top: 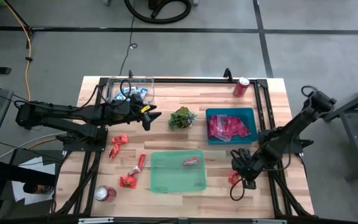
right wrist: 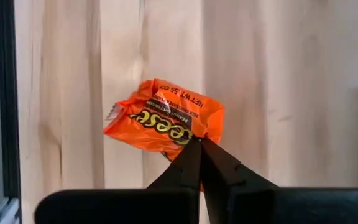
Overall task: Sort candy
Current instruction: Put the orange candy into the green transparent bin
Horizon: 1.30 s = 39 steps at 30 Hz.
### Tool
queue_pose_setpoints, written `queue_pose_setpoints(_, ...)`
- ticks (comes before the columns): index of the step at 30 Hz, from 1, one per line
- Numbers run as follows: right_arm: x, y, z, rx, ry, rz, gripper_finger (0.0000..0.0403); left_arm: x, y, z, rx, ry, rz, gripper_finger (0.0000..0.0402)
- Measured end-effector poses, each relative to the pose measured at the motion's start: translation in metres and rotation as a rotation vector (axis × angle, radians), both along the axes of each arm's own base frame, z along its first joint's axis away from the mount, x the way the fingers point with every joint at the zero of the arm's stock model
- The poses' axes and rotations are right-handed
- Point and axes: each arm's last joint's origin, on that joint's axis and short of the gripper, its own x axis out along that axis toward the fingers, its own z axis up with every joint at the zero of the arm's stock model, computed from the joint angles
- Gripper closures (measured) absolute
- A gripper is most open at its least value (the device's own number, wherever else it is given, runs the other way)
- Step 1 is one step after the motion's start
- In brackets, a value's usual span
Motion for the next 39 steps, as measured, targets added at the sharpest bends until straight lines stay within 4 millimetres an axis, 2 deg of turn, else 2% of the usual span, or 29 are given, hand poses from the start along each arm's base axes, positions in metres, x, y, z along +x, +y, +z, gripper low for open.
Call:
queue_pose_setpoints(4,0.005,-0.008,0.042,-0.077,-0.106,-0.073,0.0403,0.0,0.0,0.0,0.0,0.002,0.0,0.0169)
queue_pose_setpoints(9,0.022,-0.026,0.089,-0.174,-0.344,-0.193,0.0403,0.0,0.0,0.0,0.0,0.002,0.0,0.0169)
queue_pose_setpoints(15,0.056,-0.042,0.119,-0.183,-0.605,-0.18,0.0403,0.0,0.0,0.0,-0.018,-0.006,0.007,0.0169)
queue_pose_setpoints(19,0.079,-0.046,0.119,-0.158,-0.669,-0.074,0.0403,0.0,0.0,0.0,-0.043,-0.016,0.008,0.0169)
queue_pose_setpoints(24,0.119,-0.037,0.126,-0.226,-0.663,0.199,0.0403,0.0,-0.001,0.0,-0.059,-0.019,-0.013,0.0169)
queue_pose_setpoints(28,0.154,-0.033,0.135,-0.328,-0.592,0.37,0.0403,0.0,-0.001,0.0,-0.059,-0.021,-0.013,0.0169)
queue_pose_setpoints(32,0.181,-0.033,0.129,-0.268,-0.515,0.463,0.0403,0.0,-0.001,0.0,-0.059,-0.021,-0.014,0.0169)
queue_pose_setpoints(35,0.189,-0.031,0.118,-0.249,-0.441,0.511,0.0403,0.0,-0.001,0.0,-0.059,-0.019,-0.014,0.0169)
queue_pose_setpoints(39,0.178,-0.034,0.108,-0.246,-0.286,0.519,0.0403,0.0,-0.001,0.0,-0.058,-0.018,-0.016,0.0169)
